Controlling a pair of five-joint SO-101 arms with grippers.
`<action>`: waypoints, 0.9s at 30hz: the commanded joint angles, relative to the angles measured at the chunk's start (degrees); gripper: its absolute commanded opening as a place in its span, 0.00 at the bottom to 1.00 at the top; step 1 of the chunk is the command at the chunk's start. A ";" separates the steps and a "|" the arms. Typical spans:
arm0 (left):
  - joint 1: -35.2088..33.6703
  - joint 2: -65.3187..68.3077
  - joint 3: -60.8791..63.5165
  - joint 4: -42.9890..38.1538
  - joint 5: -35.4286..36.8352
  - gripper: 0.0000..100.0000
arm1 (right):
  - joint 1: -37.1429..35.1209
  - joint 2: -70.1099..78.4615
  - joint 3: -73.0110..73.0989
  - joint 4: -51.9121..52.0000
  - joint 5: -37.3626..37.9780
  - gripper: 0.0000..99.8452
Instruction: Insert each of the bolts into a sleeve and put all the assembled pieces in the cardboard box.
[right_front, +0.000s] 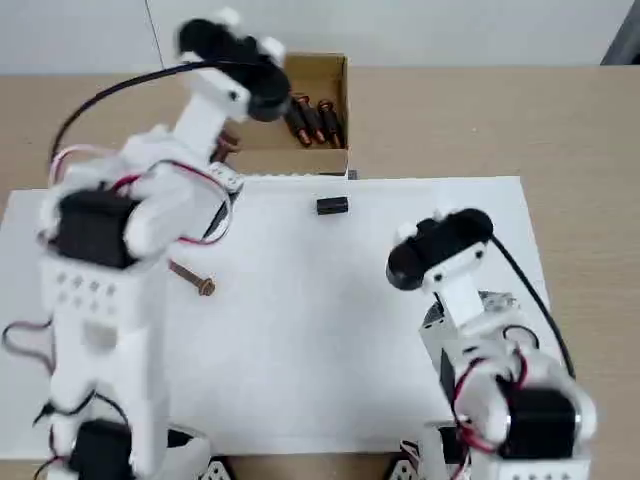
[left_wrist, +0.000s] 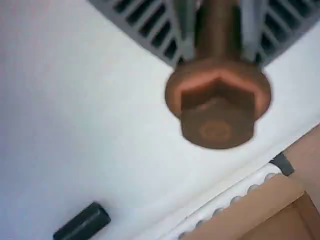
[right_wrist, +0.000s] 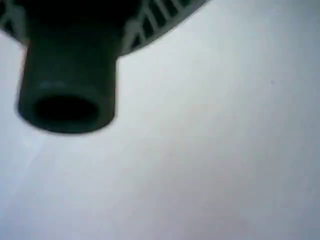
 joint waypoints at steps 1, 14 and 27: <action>0.18 -6.15 3.30 0.00 8.00 0.01 | -0.04 -7.87 6.15 -7.34 -0.35 0.00; 0.09 -20.48 25.63 -9.41 26.11 0.01 | -0.31 -30.29 28.57 -18.77 -6.42 0.00; 0.53 -48.44 62.55 -35.87 32.97 0.01 | -6.11 -30.20 36.75 -31.25 -19.69 0.00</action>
